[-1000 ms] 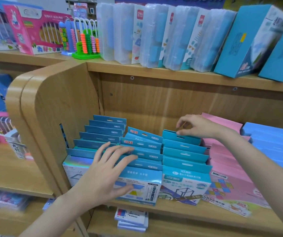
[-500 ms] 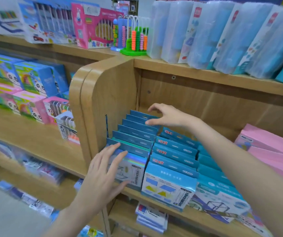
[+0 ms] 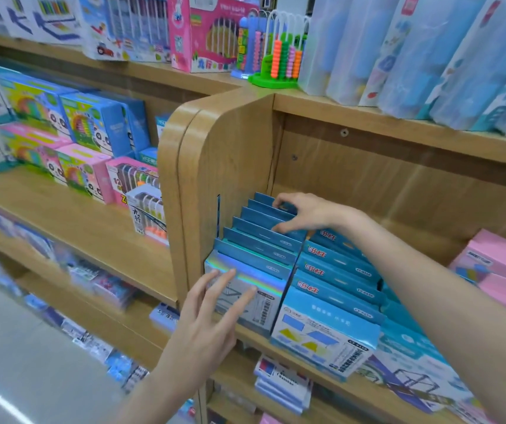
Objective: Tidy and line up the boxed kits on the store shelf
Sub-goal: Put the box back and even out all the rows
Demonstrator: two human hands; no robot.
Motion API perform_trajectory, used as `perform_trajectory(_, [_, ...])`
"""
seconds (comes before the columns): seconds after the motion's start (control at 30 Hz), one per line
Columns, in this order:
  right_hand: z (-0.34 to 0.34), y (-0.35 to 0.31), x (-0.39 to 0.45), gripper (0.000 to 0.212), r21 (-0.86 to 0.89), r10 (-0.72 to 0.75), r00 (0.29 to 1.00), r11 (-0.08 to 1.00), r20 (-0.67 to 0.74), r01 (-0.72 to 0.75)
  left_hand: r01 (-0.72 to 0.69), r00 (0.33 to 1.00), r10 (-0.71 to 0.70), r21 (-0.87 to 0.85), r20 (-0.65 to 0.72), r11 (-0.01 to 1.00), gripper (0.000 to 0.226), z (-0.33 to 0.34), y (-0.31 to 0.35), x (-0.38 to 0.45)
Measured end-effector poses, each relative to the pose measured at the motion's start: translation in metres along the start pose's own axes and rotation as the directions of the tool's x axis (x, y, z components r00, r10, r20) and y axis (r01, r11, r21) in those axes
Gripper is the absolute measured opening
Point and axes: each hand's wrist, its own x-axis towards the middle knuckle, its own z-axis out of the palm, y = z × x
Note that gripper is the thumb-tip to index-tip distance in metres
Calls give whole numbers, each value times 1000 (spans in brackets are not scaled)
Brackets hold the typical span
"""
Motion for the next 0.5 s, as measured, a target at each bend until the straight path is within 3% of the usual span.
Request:
perform_trajectory(0.33, [3,-5,-5,42,72,-1,999,997,-43,4,20,999,-17,-69,44,997,89,-3,-5,-3])
perform_trajectory(0.5, [9,-6,-8,52,-26,-25,994,999,-108,22,12,999,-11,-33,41,999,83,-3,-5,0])
